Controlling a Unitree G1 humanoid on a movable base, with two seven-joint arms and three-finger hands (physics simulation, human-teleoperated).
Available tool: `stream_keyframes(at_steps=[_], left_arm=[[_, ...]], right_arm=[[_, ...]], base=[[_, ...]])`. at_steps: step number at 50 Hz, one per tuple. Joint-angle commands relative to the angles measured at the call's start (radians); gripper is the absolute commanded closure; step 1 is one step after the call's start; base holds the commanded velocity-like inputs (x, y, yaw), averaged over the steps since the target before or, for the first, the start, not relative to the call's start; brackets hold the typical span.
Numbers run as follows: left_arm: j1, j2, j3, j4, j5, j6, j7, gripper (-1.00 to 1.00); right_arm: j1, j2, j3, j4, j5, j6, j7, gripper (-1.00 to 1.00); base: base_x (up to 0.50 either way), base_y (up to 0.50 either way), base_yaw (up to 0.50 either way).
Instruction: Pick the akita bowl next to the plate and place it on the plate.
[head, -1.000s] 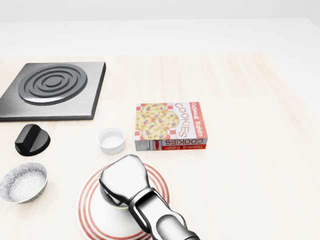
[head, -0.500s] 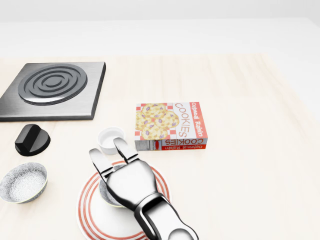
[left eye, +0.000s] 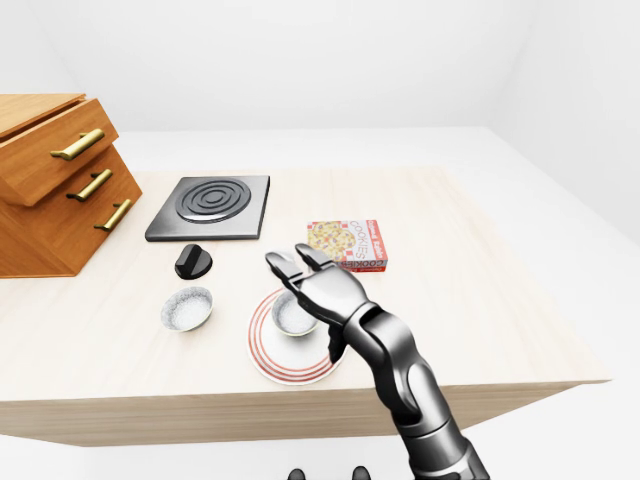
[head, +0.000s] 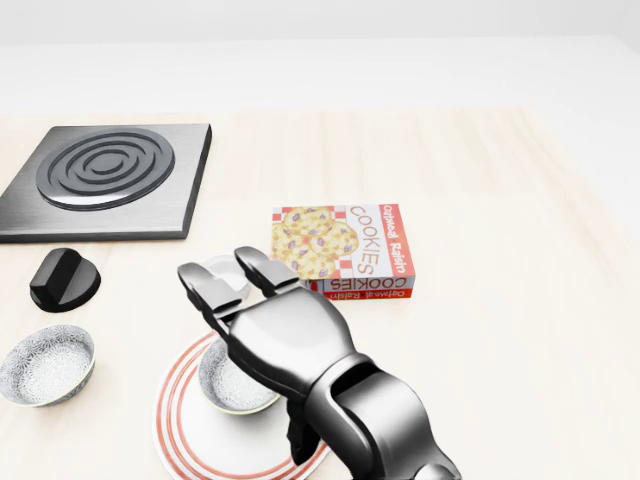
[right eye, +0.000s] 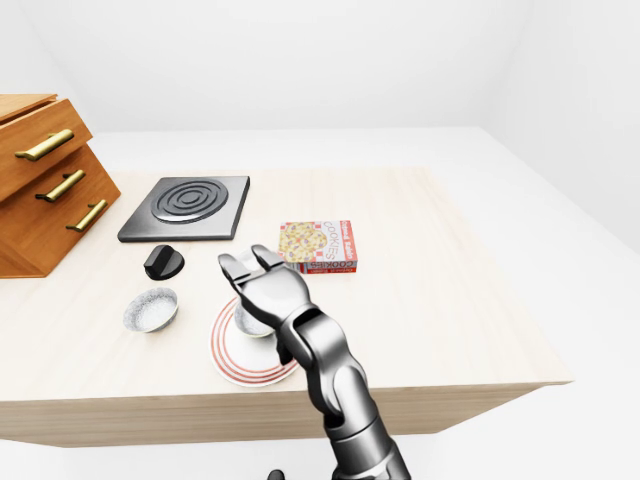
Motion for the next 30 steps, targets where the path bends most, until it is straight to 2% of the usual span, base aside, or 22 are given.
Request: stream_keyframes(at_steps=[1,13,22,30], left_arm=[[-0.001,0.0,-0.005,0.003,-0.001,-0.003,-0.001,-1.0],[0.001,-0.006,-0.004,-0.009,-0.004,0.007,-0.005,-1.0],[-0.002,-0.01,-0.009,-0.018,-0.002,0.015,-0.005,-1.0],[-0.003,-0.018,-0.01,-0.048,0.0,0.035,0.002,-1.0]], right_arm=[[-0.023,0.006,-0.026,-0.163,0.115,0.0,0.102,-1.0],[-0.049,-0.006,-0.057,-0.174,0.168,0.0,0.102,-1.0],[-0.12,-0.012,-0.099,-0.149,0.207,0.0,0.102,-1.0],[-0.164,-0.027,-0.126,-0.144,0.236,0.0,0.102,-1.0]], base=[[0.0,0.0,0.0],[0.0,0.0,0.0],[0.0,0.0,0.0],[0.0,0.0,0.0]])
